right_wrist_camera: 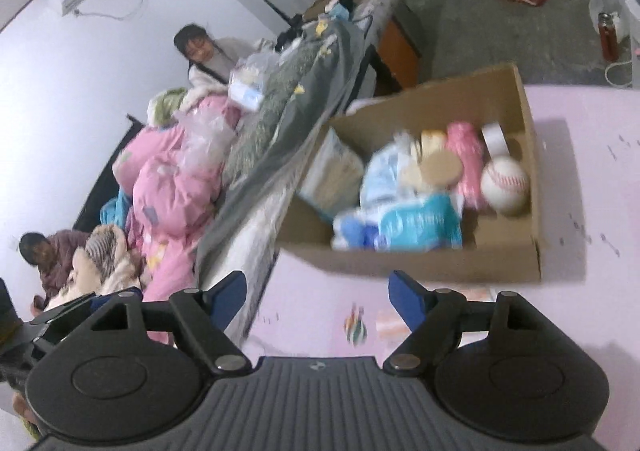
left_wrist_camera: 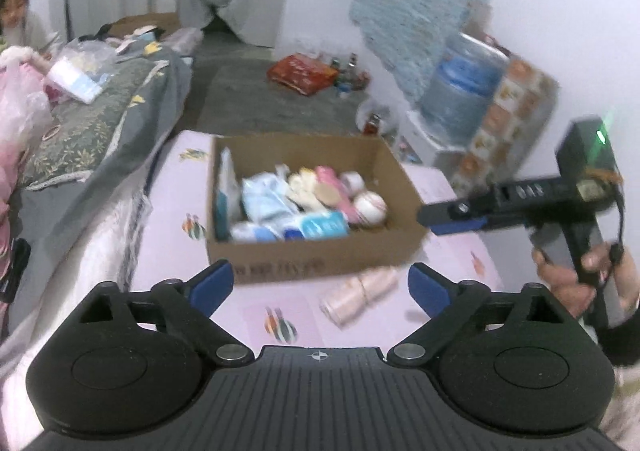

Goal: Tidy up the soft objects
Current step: 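Move both grippers from the box toward the striped towel roll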

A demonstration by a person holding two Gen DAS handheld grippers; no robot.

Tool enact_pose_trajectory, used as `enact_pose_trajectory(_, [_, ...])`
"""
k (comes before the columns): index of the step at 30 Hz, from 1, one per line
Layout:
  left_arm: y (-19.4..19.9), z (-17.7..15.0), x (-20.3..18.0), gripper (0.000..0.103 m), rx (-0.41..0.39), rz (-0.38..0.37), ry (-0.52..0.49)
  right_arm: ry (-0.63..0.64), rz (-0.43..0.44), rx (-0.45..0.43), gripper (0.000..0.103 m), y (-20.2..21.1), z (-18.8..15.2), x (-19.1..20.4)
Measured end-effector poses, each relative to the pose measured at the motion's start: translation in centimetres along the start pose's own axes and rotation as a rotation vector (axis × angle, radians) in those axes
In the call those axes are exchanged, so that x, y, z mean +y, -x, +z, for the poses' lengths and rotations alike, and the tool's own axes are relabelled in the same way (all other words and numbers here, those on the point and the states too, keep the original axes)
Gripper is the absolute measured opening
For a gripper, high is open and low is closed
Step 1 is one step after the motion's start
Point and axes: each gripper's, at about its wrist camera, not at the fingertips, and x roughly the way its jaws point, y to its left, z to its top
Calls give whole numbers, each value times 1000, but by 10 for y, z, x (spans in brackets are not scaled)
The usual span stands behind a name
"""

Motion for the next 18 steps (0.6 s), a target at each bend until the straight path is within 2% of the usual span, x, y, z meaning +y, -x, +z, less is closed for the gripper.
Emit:
enact_pose_trajectory(4, [-20,-35,-34,97,52,2,-85,-4,-47,47,62,-3,-20,-9])
enact_pose_trajectory(9, [-69,-73,-75,96,85,68,-198,-10,-102,102,62,-16,-27,-26])
enact_pose_trajectory(14, [-114,-98,-99,96,25,169,-268,-8,-173,154,62,-37,-23,-44])
enact_pose_trajectory(18, [-152,-110,-112,94,-13,295,-384,-40,-224,192,62,-57,-16,-64])
